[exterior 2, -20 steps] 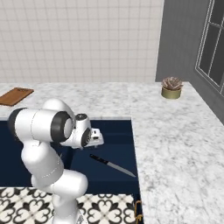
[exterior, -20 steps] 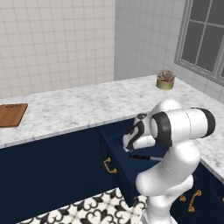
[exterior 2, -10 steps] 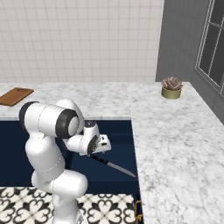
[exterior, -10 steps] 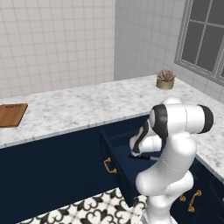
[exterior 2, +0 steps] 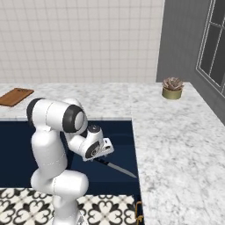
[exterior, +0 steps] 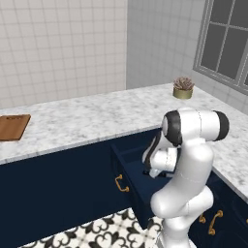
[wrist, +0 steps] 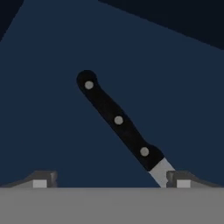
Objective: Pick up the knife from the drawer and place it on the cutting board. Then place the meat from the plate to the cutting board.
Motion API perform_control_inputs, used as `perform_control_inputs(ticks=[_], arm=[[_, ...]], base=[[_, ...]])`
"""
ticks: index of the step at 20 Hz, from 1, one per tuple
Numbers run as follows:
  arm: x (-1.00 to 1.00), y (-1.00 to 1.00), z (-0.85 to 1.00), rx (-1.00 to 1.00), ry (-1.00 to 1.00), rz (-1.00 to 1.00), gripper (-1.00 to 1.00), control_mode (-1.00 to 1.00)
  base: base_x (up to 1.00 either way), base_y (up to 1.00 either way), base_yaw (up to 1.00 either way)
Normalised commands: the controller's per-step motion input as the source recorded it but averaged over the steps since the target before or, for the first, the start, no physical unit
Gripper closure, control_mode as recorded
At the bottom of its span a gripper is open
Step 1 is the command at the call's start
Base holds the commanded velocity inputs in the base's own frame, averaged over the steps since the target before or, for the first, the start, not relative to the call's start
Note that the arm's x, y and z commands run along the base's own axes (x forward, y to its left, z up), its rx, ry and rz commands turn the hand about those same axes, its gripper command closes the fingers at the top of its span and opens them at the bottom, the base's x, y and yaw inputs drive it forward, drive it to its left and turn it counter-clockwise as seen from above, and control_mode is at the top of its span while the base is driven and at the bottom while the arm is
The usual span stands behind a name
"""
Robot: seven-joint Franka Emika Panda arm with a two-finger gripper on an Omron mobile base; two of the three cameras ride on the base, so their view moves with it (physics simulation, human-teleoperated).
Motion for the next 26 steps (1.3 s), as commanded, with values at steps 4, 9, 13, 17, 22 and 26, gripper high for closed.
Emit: perform_control_inputs(ticks=[4,9,13,17,22,26], arm=[[0.22,-0.07,-0.20,-0.02,0.14,0.03,-1.00,-1.00],[0.22,-0.14,-0.18,-0.02,0.14,0.00,-1.00,-1.00],[0.09,-0.05,-0.02,0.00,0.10,0.01,-1.00,-1.00],[0.01,-0.01,0.00,0.00,0.04,0.06,-1.00,-1.00],[0.06,0.00,0.00,-0.01,0.00,0.07,-1.00,-1.00],[0.26,0.00,0.00,0.00,0.00,0.06,-1.00,-1.00]], base=[[0.00,0.00,0.00],[0.00,0.00,0.00],[0.00,0.00,0.00],[0.00,0.00,0.00],[0.00,0.00,0.00],[0.00,0.00,0.00]])
